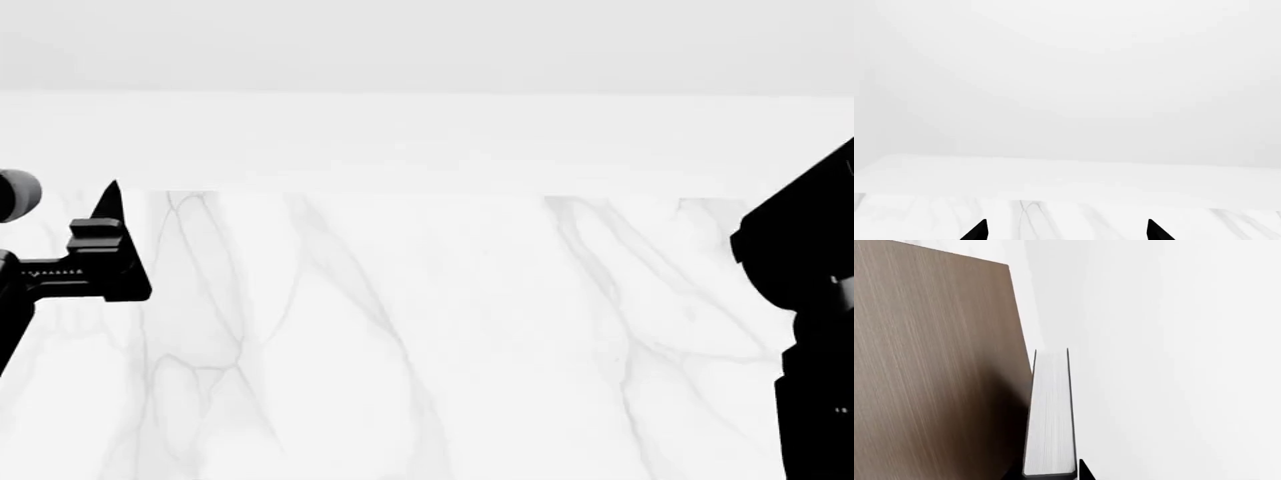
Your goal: Pick up the book on the left and place it on top of the shelf.
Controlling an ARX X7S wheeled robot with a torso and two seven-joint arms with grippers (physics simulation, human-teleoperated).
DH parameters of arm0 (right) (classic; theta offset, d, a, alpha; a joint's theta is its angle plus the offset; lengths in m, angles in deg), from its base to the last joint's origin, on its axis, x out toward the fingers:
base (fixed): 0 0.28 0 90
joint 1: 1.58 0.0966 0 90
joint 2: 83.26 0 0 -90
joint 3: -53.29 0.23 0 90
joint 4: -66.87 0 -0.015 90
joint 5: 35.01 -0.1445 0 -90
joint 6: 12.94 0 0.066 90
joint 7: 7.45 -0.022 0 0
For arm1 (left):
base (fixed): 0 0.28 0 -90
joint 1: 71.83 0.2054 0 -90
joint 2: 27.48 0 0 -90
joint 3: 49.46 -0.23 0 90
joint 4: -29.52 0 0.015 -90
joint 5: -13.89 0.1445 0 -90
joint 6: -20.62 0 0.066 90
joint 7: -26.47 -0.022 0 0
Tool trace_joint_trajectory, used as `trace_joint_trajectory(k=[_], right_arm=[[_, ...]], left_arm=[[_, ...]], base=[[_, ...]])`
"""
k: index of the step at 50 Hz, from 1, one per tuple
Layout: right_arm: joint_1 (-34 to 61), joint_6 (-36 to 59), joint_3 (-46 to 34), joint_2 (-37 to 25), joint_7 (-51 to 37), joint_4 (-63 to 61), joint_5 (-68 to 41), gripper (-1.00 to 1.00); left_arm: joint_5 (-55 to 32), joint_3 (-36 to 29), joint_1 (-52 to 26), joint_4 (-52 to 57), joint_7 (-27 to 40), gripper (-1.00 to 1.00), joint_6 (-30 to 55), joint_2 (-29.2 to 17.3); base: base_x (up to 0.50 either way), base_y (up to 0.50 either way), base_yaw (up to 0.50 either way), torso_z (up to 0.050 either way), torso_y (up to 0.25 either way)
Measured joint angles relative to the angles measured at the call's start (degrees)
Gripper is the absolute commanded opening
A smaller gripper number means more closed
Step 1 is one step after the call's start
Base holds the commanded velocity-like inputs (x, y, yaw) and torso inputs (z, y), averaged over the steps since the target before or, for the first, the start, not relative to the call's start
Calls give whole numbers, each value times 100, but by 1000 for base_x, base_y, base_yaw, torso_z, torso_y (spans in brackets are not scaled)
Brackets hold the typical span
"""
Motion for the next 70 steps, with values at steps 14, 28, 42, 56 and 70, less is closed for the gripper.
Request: trace_joint_trajectory(k=[14, 28, 42, 56, 70], right_arm=[[-41, -41, 306, -32, -220, -17, 153, 100], [-36, -222, 254, -33, -375, 36, 297, 100], [47, -834, -255, 271, -128, 36, 458, 100], [185, -1799, -760, 841, 188, 30, 531, 100], [27, -3272, -623, 1146, 212, 35, 447, 100]], left_arm=[[-22, 9, 28, -2, 24, 100, -20, -27], [-41, -10, 38, -19, 41, 100, -48, -36], [-42, -50, 61, -75, 45, 100, -111, -34], [-53, -80, 75, -114, 56, 100, -154, -38], [-73, -115, 40, -109, 88, 100, -139, -50]], base=[[0, 0, -1, 0, 1], [0, 0, 0, 1, 0], [0, 0, 0, 0, 1], [0, 0, 0, 0, 0], [0, 0, 0, 0, 0]])
